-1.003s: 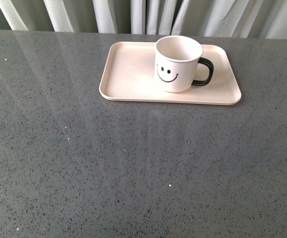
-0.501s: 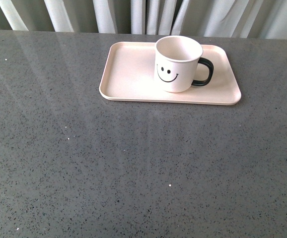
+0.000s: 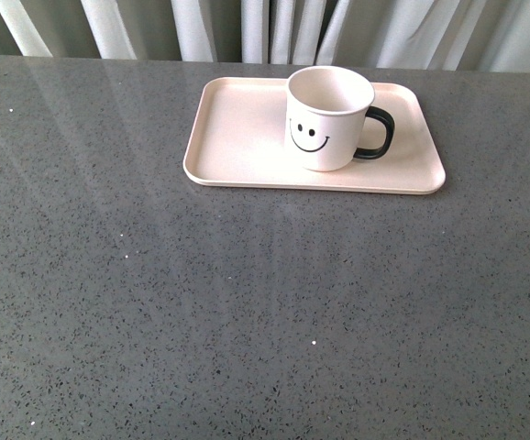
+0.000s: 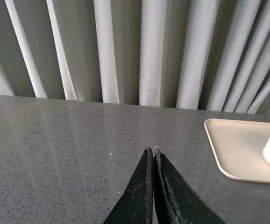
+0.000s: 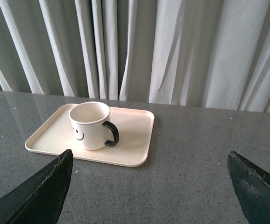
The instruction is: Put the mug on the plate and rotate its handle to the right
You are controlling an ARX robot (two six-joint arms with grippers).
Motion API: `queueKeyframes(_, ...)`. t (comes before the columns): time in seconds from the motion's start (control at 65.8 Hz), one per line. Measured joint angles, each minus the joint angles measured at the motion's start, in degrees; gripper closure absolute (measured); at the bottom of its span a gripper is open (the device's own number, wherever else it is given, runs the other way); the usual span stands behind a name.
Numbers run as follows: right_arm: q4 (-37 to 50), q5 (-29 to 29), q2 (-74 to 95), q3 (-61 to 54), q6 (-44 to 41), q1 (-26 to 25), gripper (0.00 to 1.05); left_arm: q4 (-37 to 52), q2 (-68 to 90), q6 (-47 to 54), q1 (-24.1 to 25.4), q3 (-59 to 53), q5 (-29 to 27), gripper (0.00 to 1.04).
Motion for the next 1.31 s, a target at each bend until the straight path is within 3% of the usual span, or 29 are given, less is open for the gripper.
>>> queueKeyframes(0.258, 0.0, 0.0, 0.0, 0.0, 0.0, 0.0, 0.09, -3.6, -3.5, 0.0, 0.0, 0.0, 0.0, 1.03)
queueKeyframes(0.365, 0.0, 0.0, 0.0, 0.0, 0.0, 0.0, 0.09, -13.2, -11.6, 0.0, 0.0, 0.0, 0.0, 1.03)
queueKeyframes(0.608, 0.0, 0.0, 0.0, 0.0, 0.0, 0.0, 0.09, -13.8, -12.8, 0.0, 0.0, 0.0, 0.0, 1.03)
queueKeyframes(1.079, -0.1, -0.4, 0.2, 0.1, -0.1, 0.0, 0.09, -13.8, -12.8, 0.0, 0.0, 0.0, 0.0, 0.17)
queueKeyframes(1.094, -1.6, -1.4, 1.2, 0.6, -0.6, -0.5, 0.09, -13.8, -12.8, 0.0, 0.0, 0.0, 0.0, 0.15)
queueKeyframes(1.124, -10.4, -10.3, 6.2, 4.3, -4.4, -3.2, 0.09, -13.8, -12.8, 0.0, 0.0, 0.0, -0.1, 0.09)
queueKeyframes(1.17, -20.0, -20.8, 21.2, 11.8, -10.7, -6.8, 0.09, -13.8, -12.8, 0.1, 0.0, 0.0, 0.0, 0.10)
queueKeyframes(1.216, -16.2, -22.9, 34.0, 16.9, -13.7, -7.4, 0.09, -13.8, -12.8, 0.0, 0.0, 0.0, 0.0, 0.09)
queueKeyframes(1.307, -6.0, -21.8, 50.6, 24.7, -15.0, -6.9, 0.09, -13.8, -12.8, 0.0, 0.0, 0.0, 0.0, 0.09)
